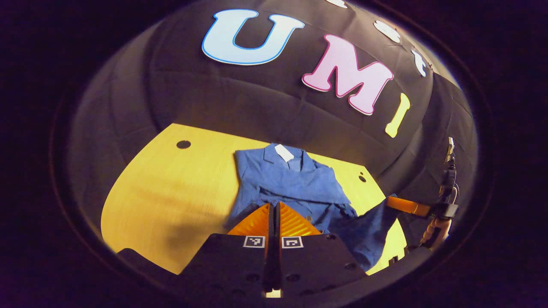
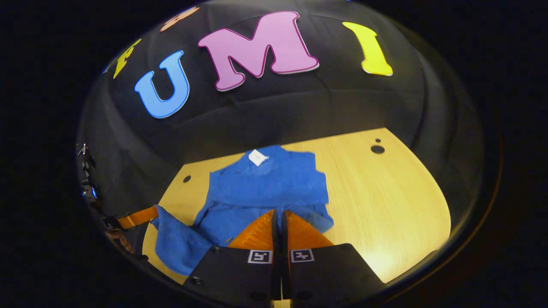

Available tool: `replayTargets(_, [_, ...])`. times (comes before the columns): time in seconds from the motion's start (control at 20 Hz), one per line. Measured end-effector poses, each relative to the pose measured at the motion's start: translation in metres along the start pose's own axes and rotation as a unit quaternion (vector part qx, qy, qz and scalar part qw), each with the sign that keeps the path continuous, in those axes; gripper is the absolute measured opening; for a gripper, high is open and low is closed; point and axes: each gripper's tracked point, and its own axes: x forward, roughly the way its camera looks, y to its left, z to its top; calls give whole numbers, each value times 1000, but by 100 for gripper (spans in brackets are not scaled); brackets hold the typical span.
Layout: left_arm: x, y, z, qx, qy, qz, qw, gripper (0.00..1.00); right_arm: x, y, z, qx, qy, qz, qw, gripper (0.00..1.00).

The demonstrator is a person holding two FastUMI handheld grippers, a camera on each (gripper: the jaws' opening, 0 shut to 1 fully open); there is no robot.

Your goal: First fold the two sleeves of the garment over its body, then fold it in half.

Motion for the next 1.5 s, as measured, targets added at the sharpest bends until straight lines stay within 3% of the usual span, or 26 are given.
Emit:
replayTargets(0.25, [108, 31, 125, 73, -78, 22, 994, 0, 117, -16, 117, -35, -80, -17, 996, 1])
replayTargets(0.35, [162, 45, 172, 73, -146, 34, 986, 0, 171, -36, 145, -51, -106, -50, 992, 1])
replayTargets(0.45, [211, 73, 193, 89, -181, 82, 976, 0, 222, -72, 144, -43, -114, -109, 987, 6])
replayTargets(0.5, [227, 86, 193, 112, -176, 108, 972, 28, 235, -88, 127, -34, -88, -140, 986, 16])
replayTargets(0.55, [228, 89, 184, 129, -154, 127, 971, 56, 248, -97, 109, -35, -65, -144, 987, 23])
replayTargets(0.6, [234, 97, 166, 134, -118, 152, 972, 83, 253, -103, 93, -46, -41, -143, 988, 48])
replayTargets(0.65, [227, 91, 158, 125, -102, 153, 975, 84, 251, -106, 87, -62, -43, -144, 987, 73])
replayTargets(0.7, [222, 84, 150, 111, -107, 142, 978, 86, 247, -105, 89, -79, -57, -146, 985, 98])
replayTargets(0.9, [185, 55, 143, 77, -145, 133, 977, 86, 201, -86, 115, -114, -125, -133, 977, 97])
replayTargets(1.1, [106, 5, 147, 58, -199, 103, 973, 86, 125, -59, 131, -117, -177, -112, 971, 96])
replayTargets(1.15, [84, -6, 146, 58, -211, 102, 971, 86, 102, -55, 132, -115, -189, -114, 969, 96])
replayTargets(1.25, [35, -34, 139, 64, -229, 86, 967, 86, 52, -52, 141, -119, -243, -135, 953, 97])
replayTargets(1.35, [-18, -60, 134, 79, -265, 69, 959, 86, 1, -32, 139, -129, -282, -129, 942, 96])
replayTargets(1.4, [-45, -71, 131, 89, -288, 69, 951, 85, -26, -23, 132, -134, -286, -122, 941, 92])
replayTargets(1.5, [-95, -95, 107, 111, -291, 68, 948, 83, -76, -13, 105, -127, -269, -119, 947, 95])
